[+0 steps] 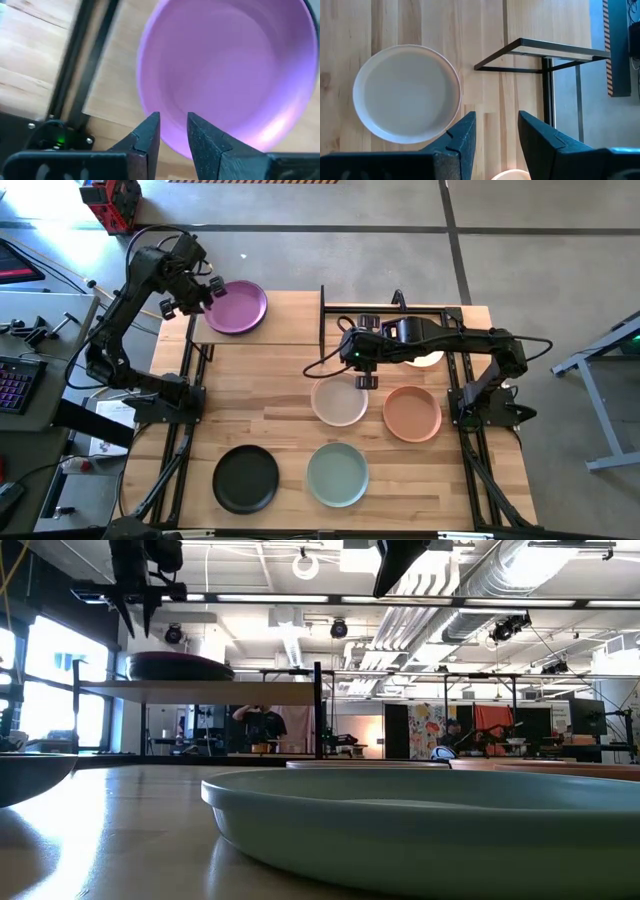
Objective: Place and stack plates onto a shelf
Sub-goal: Stack the black plate on top of the violet plate on the shelf
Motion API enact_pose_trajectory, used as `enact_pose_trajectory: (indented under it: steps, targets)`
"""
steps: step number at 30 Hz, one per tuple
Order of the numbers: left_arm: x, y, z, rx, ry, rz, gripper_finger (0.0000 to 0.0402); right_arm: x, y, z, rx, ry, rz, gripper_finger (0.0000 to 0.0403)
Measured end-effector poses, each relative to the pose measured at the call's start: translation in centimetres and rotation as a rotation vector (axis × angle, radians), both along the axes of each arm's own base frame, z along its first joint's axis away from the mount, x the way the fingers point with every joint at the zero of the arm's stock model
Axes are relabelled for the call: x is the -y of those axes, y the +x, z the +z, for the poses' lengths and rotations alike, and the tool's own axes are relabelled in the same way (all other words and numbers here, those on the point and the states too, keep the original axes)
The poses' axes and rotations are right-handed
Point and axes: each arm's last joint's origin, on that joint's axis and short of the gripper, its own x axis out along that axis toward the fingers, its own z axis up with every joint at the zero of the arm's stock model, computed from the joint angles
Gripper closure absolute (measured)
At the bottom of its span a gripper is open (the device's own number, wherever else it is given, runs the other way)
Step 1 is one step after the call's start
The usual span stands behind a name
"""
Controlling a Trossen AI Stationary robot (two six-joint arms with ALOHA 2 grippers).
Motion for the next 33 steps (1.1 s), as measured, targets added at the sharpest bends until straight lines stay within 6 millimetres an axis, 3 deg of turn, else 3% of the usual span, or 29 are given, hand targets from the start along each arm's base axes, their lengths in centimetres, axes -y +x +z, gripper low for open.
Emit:
enact_pose_trajectory:
  steps: [9, 17, 26, 33]
  targets:
    - [0.5, 1.4, 0.1, 0.108, 0.004, -0.332, 0.0325, -0.2, -0.6, -0.3, -0.044, 0.079, -0.037, 0.0277]
    - [4.0, 4.1, 0.9, 0.108, 0.047, -0.649, 0.0328, -1.4, -0.5, -0.7, -0.051, 0.304, 0.01, 0.0277]
    - [9.5, 6.3, 2.0, 0.149, 0.1, -0.962, 0.0328, -4.9, 0.3, -7.0, -0.116, 0.417, 0.003, 0.0277]
    - [12.9, 7.3, 2.3, 0.146, 0.111, -1.098, 0.0328, -7.5, 0.2, -10.0, -0.089, 0.478, -0.062, 0.0277]
